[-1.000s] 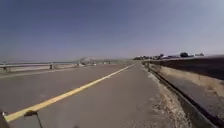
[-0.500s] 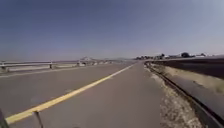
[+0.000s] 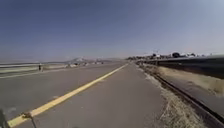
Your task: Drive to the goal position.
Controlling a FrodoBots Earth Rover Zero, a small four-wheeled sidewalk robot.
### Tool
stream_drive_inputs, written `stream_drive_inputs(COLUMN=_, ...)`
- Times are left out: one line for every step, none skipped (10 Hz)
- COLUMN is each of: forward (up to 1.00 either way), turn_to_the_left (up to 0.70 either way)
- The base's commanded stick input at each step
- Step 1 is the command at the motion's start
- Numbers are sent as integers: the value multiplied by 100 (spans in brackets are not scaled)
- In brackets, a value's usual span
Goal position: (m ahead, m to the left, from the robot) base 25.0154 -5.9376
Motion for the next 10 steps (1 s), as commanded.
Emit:
stream_drive_inputs(forward=50, turn_to_the_left=0)
stream_drive_inputs(forward=50, turn_to_the_left=0)
stream_drive_inputs(forward=50, turn_to_the_left=0)
stream_drive_inputs(forward=50, turn_to_the_left=0)
stream_drive_inputs(forward=50, turn_to_the_left=0)
stream_drive_inputs(forward=50, turn_to_the_left=0)
stream_drive_inputs(forward=50, turn_to_the_left=0)
stream_drive_inputs(forward=50, turn_to_the_left=0)
stream_drive_inputs(forward=50, turn_to_the_left=0)
stream_drive_inputs(forward=50, turn_to_the_left=0)
